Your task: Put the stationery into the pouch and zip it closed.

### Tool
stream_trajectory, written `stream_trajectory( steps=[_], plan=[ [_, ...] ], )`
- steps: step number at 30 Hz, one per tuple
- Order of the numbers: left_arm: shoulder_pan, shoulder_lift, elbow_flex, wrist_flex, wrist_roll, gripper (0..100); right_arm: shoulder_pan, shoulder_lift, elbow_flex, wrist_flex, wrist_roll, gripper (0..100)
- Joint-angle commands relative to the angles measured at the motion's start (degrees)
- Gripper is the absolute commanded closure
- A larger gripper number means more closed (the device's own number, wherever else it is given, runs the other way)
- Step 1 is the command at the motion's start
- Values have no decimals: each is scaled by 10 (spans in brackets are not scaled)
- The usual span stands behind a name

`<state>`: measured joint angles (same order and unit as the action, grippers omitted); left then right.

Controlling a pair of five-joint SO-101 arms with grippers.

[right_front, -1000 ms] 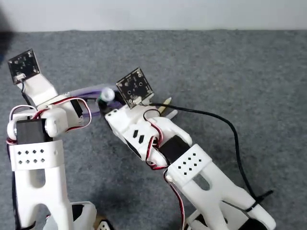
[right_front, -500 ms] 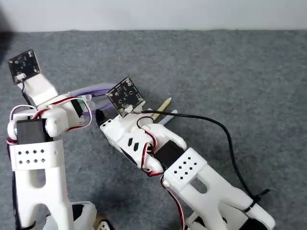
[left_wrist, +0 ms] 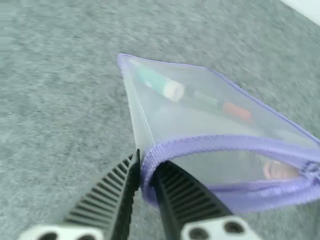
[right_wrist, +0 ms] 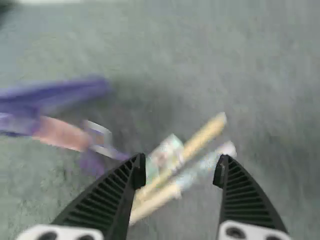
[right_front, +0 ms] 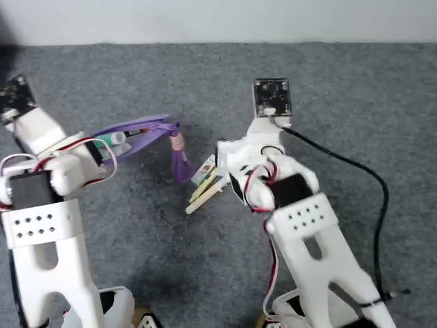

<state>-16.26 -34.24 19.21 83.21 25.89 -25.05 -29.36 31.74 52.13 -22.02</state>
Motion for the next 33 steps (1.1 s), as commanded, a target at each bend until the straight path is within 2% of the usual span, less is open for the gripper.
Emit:
stream_trajectory(
  steps=[1,13,22,26,33],
  plan=[
    [-19,-2,-35,-7,8,989,11,71,-84,58,-56,768],
    [-13,-2,-34,-1,8,989,13,473,-425,228,-186,768],
    [-14,-4,-34,18,7,989,38,690,-694,335,-200,768],
    [-13,-3,-34,17,6,989,65,749,-753,363,-199,768],
    [-13,-3,-34,13,6,989,74,790,-756,364,-197,796]
  ],
)
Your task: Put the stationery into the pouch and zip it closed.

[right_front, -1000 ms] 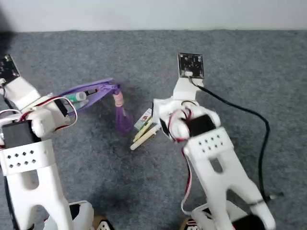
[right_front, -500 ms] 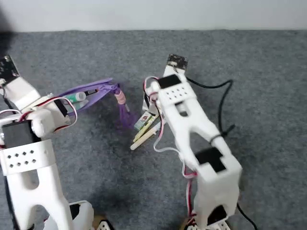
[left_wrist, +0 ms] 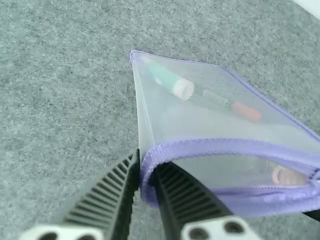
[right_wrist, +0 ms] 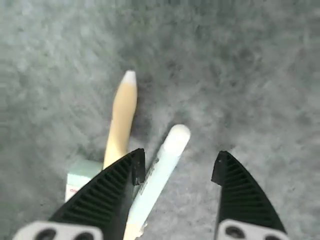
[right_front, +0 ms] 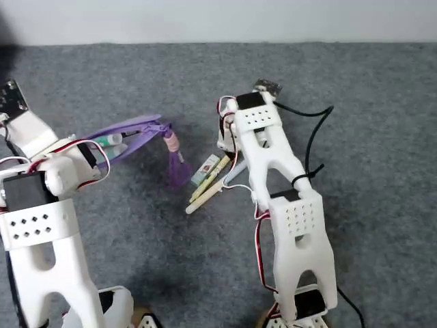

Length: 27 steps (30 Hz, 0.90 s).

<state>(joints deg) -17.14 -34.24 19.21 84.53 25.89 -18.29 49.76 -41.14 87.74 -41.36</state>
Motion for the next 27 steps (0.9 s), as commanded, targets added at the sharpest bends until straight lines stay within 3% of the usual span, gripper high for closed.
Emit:
stream_trajectory(
  steps=[1,5,11,20,27],
  plan=[
    [-4,-3,-34,0,6,989,7,2,-27,7,-4,829],
    [-4,-3,-34,0,6,989,12,11,-28,4,-4,998],
    [-4,-3,-34,0,6,989,13,-29,-28,24,-2,988],
    [-4,-1,-34,0,6,989,-4,-179,-28,101,99,991],
    [25,-1,-38,1,10,989,-27,-328,-25,147,119,991]
  ],
)
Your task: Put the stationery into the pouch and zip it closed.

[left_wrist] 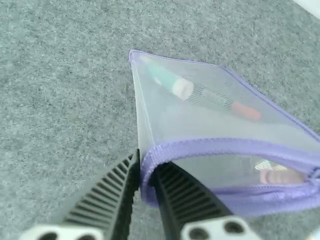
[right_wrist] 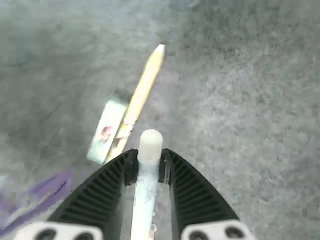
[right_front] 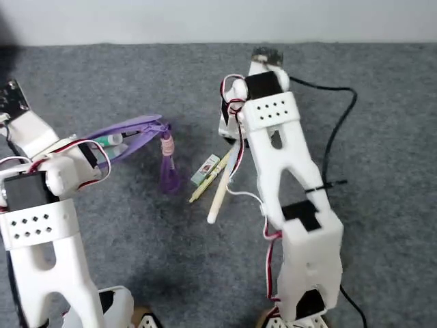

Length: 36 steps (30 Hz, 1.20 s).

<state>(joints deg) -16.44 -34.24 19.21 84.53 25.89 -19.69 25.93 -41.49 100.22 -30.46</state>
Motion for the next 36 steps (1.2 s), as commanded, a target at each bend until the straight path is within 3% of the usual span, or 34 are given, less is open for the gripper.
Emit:
stream_trajectory(
  steps=[1,6,17,27,36],
  plan=[
    [29,-1,-40,2,11,989,-14,-113,-22,22,10,991],
    [52,-1,-87,23,47,989,-15,-197,-21,22,10,991],
    [48,-2,-145,57,49,989,-41,-342,-22,8,54,991],
    [48,-1,-137,40,50,989,-196,-389,-21,-259,129,991],
    [48,-1,-95,9,50,989,-237,-307,-20,-447,204,991]
  ],
)
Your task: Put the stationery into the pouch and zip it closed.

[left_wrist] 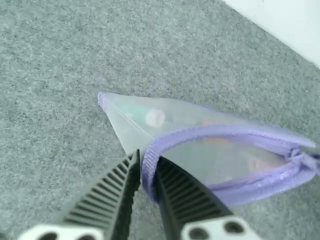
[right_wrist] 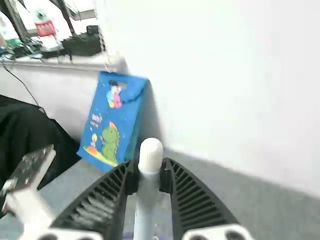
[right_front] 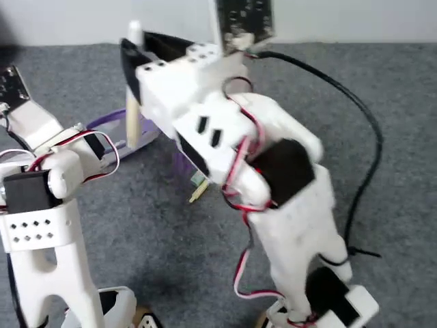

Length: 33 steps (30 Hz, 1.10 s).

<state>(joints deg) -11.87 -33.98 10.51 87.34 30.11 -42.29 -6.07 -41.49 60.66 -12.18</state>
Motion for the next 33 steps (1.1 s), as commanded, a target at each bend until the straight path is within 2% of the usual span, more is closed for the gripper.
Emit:
stream_trajectory(
  steps=[1,5,15,20,27,33],
  plan=[
    [3,-4,-7,-19,8,989,-11,22,-20,-65,30,991],
    [3,-4,-7,-19,8,989,-11,62,-20,-106,62,991],
    [3,-4,-8,-35,8,989,-11,135,-20,-103,69,991],
    [3,-4,-7,-40,8,989,-17,134,-20,-35,69,986],
    [3,-4,-7,-40,8,989,-18,108,-25,41,67,805],
    [3,-4,-7,-40,8,989,-3,66,-25,52,62,794]
  ],
)
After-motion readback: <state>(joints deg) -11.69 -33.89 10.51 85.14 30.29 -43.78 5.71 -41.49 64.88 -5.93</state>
